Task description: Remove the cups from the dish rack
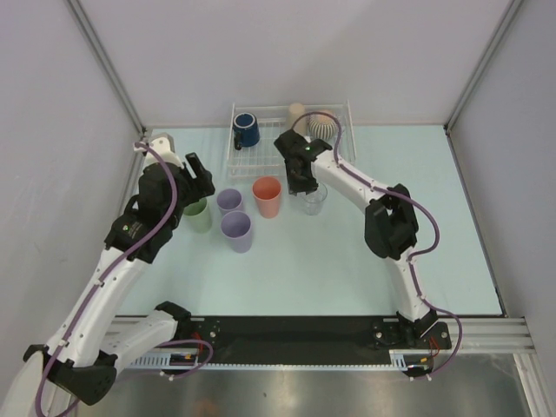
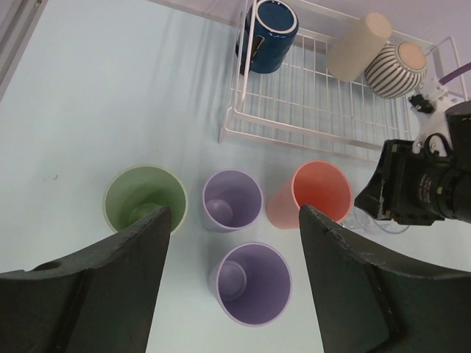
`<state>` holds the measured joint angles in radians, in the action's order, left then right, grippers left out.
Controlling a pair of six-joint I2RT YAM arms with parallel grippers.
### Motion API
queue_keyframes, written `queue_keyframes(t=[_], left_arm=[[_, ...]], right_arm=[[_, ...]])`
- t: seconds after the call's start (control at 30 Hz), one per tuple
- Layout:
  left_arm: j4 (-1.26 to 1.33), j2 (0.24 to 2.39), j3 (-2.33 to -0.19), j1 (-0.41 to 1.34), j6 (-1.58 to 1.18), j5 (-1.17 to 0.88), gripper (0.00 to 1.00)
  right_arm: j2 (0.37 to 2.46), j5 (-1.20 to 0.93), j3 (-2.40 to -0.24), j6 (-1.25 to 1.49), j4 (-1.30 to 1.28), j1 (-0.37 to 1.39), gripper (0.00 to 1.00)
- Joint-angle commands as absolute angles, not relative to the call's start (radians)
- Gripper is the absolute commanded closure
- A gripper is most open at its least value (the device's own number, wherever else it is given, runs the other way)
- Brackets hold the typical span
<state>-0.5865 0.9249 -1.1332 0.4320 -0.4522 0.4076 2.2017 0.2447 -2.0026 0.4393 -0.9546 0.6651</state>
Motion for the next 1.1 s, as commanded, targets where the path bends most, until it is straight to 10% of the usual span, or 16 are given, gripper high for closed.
queue_keyframes(t=[0.0, 0.17, 0.43, 0.77, 1.07], left_arm=[[-0.555, 0.930, -1.149, 0.439, -0.449, 0.397, 0.24], [-0.548, 0.942, -1.152, 0.440, -0.448, 0.393, 0.22], [-0.561, 0.959, -1.132, 0.463, -0.420, 0.382, 0.00], [-0.661, 0.956, -1.075, 0.515, -0.376, 0.475, 0.00], [-0.681, 0.974, -1.078, 0.528, -0.397, 0.479, 0.00]], right_arm=[[2.082, 0.290, -2.150, 0.425, -0.972, 0.676, 0.55], [1.999, 0.313, -2.263, 0.419, -1.005, 0.686, 0.48], [1.640, 0.478, -1.957, 0.364, -0.919, 0.721, 0.08], [1.068, 0.660, -1.306, 0.337, -0.710, 0.755, 0.02], [1.028, 0.666, -1.249, 0.359, -0.706, 0.762, 0.02]])
